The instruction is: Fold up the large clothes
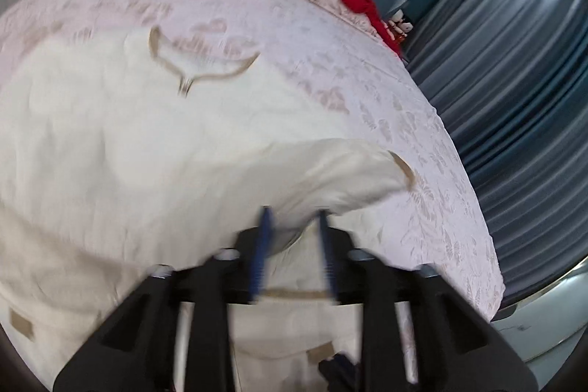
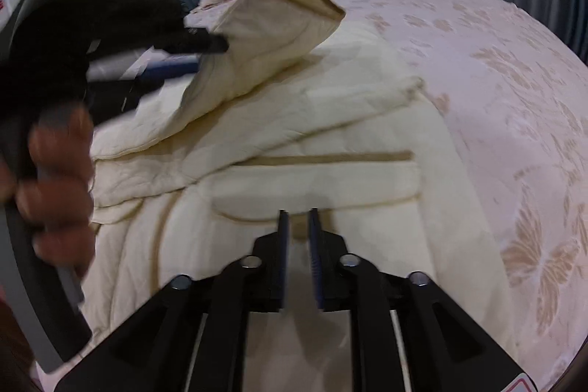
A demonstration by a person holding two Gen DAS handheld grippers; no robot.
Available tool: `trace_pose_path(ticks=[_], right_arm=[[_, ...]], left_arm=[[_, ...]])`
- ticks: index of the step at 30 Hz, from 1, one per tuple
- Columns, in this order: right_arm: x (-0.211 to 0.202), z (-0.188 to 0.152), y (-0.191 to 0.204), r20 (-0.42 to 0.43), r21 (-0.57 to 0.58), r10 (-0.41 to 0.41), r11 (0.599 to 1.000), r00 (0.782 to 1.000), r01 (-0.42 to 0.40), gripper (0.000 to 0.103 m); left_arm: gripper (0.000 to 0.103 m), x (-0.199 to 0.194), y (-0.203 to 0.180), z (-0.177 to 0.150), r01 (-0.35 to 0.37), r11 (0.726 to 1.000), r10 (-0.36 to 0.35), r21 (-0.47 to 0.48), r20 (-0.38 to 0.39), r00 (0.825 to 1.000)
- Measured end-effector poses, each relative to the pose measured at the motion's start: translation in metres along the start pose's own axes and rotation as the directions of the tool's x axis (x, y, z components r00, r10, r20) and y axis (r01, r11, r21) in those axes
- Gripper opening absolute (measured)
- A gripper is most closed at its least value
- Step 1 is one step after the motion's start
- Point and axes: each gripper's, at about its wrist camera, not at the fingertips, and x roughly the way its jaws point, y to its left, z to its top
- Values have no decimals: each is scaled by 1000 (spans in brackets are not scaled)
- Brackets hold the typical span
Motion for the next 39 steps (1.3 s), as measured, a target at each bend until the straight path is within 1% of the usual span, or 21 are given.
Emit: trace_pose_path(ticks=[1, 2, 4, 7, 9, 12, 14, 16, 20, 21, 22, 23, 24, 25, 26, 29, 31, 32, 33, 36, 39], right_arm=[[-1, 0, -4, 4, 8, -2, 1000, 1000, 2, 34], [-4, 1, -7, 15, 14, -6, 1000, 1000, 6, 41], [-9, 8, -11, 38, 18, -8, 1000, 999, 8, 45], [-17, 24, -13, 78, 25, 2, 1000, 997, -4, 52], [-20, 34, -13, 109, 35, 9, 999, 994, -13, 58], [-12, 49, -21, 115, 73, 22, 997, 993, -31, 59], [-2, 58, -26, 108, 109, 25, 993, 994, -37, 59], [8, 66, -31, 88, 152, 27, 988, 996, -41, 59], [39, 81, -42, 6, 255, 31, 966, 999, -32, 56], [44, 84, -40, -3, 254, 42, 966, 999, -40, 51], [47, 87, -36, -7, 242, 51, 969, 999, -48, 33], [50, 92, -28, -20, 202, 46, 978, 999, -41, 10], [50, 97, -20, -22, 153, 44, 987, 999, -40, 3], [47, 101, -14, -9, 127, 48, 991, 999, -46, 3], [32, 111, -5, 50, 90, 65, 994, 997, -69, 3], [-8, 127, 7, 193, 31, 87, 995, 977, -95, 3], [-21, 129, 7, 243, 1, 82, 996, 967, -84, 2], [-15, 125, 5, 226, -13, 69, 998, 972, -67, 2], [-1, 120, 2, 185, -15, 50, 999, 982, -48, 2], [49, 96, -13, 43, 16, 8, 1000, 999, -9, 2], [67, 81, -20, 4, 26, -2, 1000, 1000, 2, 2]], left_arm=[[55, -5, 1, -2, 5, 1000, -5, -14, 9, 1000], [75, -19, 9, -5, 31, 999, -29, -41, 43, 999], [94, -47, 31, -5, 63, 993, -50, -97, 123, 991], [96, -93, 74, -1, 89, 970, -39, -226, 216, 976], [97, -114, 113, 3, 85, 936, 6, -340, 257, 967], [95, -124, 181, 7, 16, 869, 117, -495, 238, 964], [93, -123, 211, 10, 28, 832, 126, -554, 238, 963], [87, -116, 234, 13, 13, 804, 140, -595, 211, 967], [73, -101, 258, 12, 21, 775, 119, -632, 178, 977], [64, -94, 261, 13, 21, 772, 106, -635, 160, 981], [56, -89, 259, 16, 6, 772, 112, -636, 146, 983], [38, -85, 259, 18, -10, 775, 121, -631, 133, 984], [27, -84, 257, 23, -28, 781, 135, -624, 125, 983], [24, -86, 255, 26, -53, 792, 162, -608, 126, 979], [15, -91, 252, 31, -59, 807, 176, -588, 144, 974], [11, -113, 241, 40, -63, 843, 213, -533, 224, 951], [11, -126, 233, 38, -85, 866, 241, -492, 262, 935], [11, -126, 232, 35, -102, 872, 251, -479, 258, 933], [11, -119, 232, 30, -151, 875, 281, -460, 229, 932], [9, -87, 242, 20, -252, 861, 344, -441, 141, 928], [10, -76, 251, 9, -269, 857, 350, -439, 114, 930]])
